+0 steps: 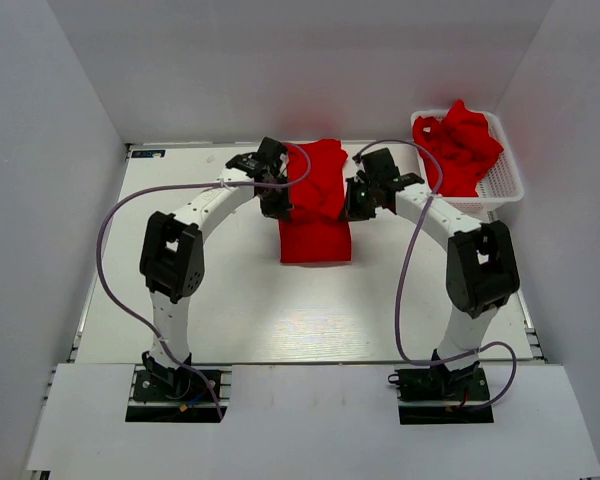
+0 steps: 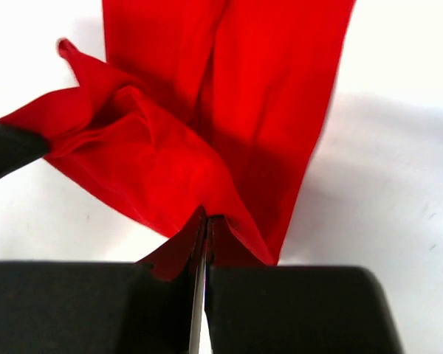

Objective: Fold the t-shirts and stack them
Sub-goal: Fold the folded rectangular tshirt in 1/3 of the way, then grab one side of the 2/3 rectangular tshirt with both arms, then fold the long partially folded tshirt into a neat square

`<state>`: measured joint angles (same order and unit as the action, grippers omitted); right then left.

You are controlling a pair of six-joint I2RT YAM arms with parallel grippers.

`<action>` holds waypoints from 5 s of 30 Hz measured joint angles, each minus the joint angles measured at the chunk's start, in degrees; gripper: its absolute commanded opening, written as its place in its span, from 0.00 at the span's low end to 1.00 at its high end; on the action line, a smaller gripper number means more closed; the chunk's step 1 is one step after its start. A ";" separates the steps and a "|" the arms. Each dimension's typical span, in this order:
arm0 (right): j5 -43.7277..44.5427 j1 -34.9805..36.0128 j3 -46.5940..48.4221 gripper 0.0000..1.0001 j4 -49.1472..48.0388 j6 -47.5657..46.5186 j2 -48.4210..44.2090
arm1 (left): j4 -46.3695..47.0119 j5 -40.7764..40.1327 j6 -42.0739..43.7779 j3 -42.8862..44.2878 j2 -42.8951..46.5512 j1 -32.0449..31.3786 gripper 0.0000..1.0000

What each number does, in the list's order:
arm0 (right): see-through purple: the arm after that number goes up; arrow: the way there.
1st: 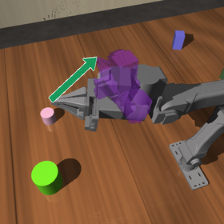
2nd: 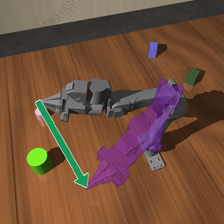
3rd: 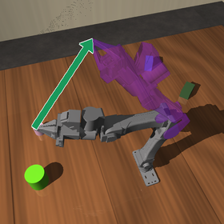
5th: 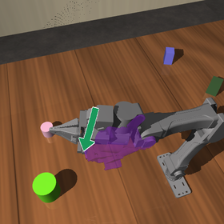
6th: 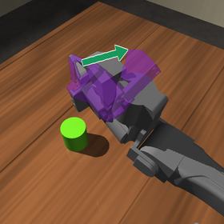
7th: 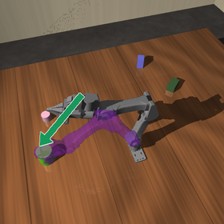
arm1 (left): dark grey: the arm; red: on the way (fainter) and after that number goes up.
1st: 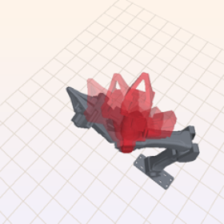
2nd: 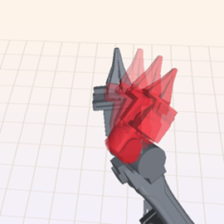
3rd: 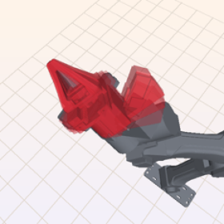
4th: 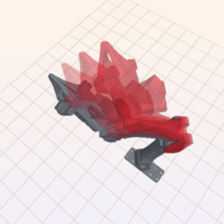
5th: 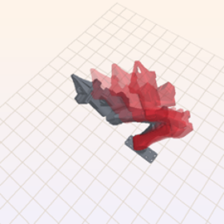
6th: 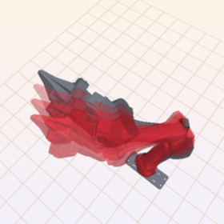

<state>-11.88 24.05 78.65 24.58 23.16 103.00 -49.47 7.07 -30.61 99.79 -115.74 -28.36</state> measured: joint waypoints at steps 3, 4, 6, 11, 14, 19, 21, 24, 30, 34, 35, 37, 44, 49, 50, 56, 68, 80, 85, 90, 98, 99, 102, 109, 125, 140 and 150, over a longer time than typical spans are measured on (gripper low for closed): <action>0.17 -1.03 4.11 0.00 0.83 -0.87 3.26 | 0.20 -0.22 1.22 4.04 -2.03 0.76 0.00; 0.15 -1.36 5.09 0.00 1.03 -1.14 4.07 | 0.04 -0.22 1.70 5.11 -2.73 0.98 0.00; 0.07 -2.01 6.86 0.00 1.62 -1.44 5.40 | 0.22 -0.28 2.80 6.84 -4.07 1.44 0.00; -1.07 -3.39 11.82 0.00 2.58 -2.80 8.87 | 0.20 -1.77 4.98 9.11 -6.56 2.80 0.00; -2.78 -4.02 15.13 0.00 2.80 -3.26 11.34 | 0.42 -2.08 5.99 9.86 -7.21 3.58 0.00; -4.15 -4.90 18.21 0.00 3.21 -3.50 14.75 | 3.04 -2.21 7.23 10.95 -8.83 4.22 0.00; -4.39 -5.20 18.75 0.00 3.63 -3.50 15.74 | 4.24 -2.40 7.50 10.95 -9.49 4.26 0.00; -4.66 -5.66 19.45 0.00 3.78 -3.48 17.18 | 5.75 -2.91 7.96 10.97 -10.38 4.31 0.00; -5.95 -6.69 23.06 0.00 3.80 -3.21 21.00 | 7.69 -4.79 8.96 13.38 -14.29 4.31 0.00; -7.34 -7.39 25.42 0.09 3.45 -2.75 23.91 | 7.63 -5.60 9.20 14.14 -16.00 4.35 0.06; -7.82 -7.58 25.73 0.16 3.26 -2.56 24.50 | 7.67 -5.70 9.25 14.56 -16.28 4.42 0.12; -8.59 -7.85 25.83 0.39 2.67 -2.34 25.22 | 7.61 -6.23 9.70 15.23 -16.52 4.52 0.75; -11.96 -8.59 28.33 0.90 1.77 -3.65 25.55 | 8.13 -7.32 9.62 16.41 -15.98 5.33 1.00; -11.91 -8.57 23.54 0.90 0.83 -5.05 20.63 | 9.03 -7.69 9.62 10.99 -10.23 5.60 1.00; -11.85 -8.55 20.85 0.90 0.24 -5.27 18.27 | 9.33 -7.69 9.60 8.92 -8.37 5.64 1.00; -11.17 -8.00 0.39 0.90 -3.06 -5.22 2.21 | 11.47 -5.03 9.44 -6.36 3.19 4.68 1.00; -11.21 -5.55 -14.97 0.90 -8.55 -2.29 -1.81 | 14.32 -3.41 7.93 -22.12 5.51 0.61 1.00; -12.59 -5.33 -14.25 0.83 -13.90 -0.92 3.91 | 20.63 -1.40 8.28 -24.04 3.85 -0.48 0.69; -13.90 -5.29 -14.05 0.61 -15.12 -0.57 5.18 | 23.04 0.26 8.74 -24.68 3.45 -0.42 0.57; -14.60 -5.27 -14.12 0.41 -15.82 -0.04 6.54 | 26.25 1.92 8.70 -26.27 3.76 -0.37 0.51; -14.78 -5.27 -16.28 0.00 -18.01 0.35 6.91 | 28.98 3.41 7.76 -27.87 3.72 -0.35 0.00; -14.75 -5.22 -16.85 0.00 -19.08 0.44 6.84 | 29.09 3.39 7.78 -27.96 3.72 -0.37 0.00; -14.88 -5.16 -19.56 0.00 -22.82 0.44 5.53 | 29.62 3.43 7.43 -28.52 4.00 -0.35 0.00; -13.70 -3.89 -29.29 0.00 -25.68 -0.28 -4.52 | 27.32 3.45 6.56 -34.67 9.84 -2.03 0.00; -8.48 0.07 -34.91 0.00 -10.45 -1.40 -33.18 | 6.43 4.52 2.73 -27.26 24.61 -6.47 0.00; -2.34 -1.46 -7.15 0.00 -3.63 -1.66 -17.33 | -5.60 -4.85 0.76 5.81 7.63 -1.07 0.00; -3.69 -4.13 8.76 0.00 -0.83 -2.82 -0.46 | -7.28 -3.15 1.14 17.94 -5.90 4.48 0.00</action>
<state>-15.57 19.92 87.42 23.75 20.34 102.54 -56.75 3.92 -29.47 117.73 -121.64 -23.88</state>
